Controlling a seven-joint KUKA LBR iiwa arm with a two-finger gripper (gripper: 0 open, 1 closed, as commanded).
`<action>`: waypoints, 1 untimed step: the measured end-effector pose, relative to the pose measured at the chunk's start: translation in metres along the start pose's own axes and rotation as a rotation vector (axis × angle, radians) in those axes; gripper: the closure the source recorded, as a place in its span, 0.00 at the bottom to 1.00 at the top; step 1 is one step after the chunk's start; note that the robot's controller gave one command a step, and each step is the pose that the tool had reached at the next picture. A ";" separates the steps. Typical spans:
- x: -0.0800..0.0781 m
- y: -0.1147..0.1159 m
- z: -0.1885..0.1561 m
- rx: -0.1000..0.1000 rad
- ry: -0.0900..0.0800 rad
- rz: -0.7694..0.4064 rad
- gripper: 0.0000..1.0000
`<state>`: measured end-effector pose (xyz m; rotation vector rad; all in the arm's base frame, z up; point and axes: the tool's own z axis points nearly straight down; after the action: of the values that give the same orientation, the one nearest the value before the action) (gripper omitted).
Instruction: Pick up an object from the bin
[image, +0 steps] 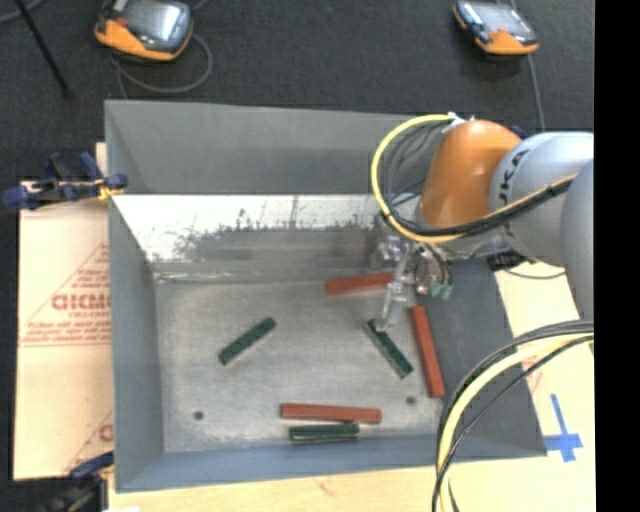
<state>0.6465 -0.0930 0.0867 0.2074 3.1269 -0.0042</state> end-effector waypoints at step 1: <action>0.000 0.000 0.000 0.000 0.000 0.000 1.00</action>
Offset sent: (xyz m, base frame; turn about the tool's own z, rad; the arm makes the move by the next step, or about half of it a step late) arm 0.0000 0.0000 0.0000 0.0000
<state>0.6465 -0.0930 0.0867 0.2067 3.1270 -0.0044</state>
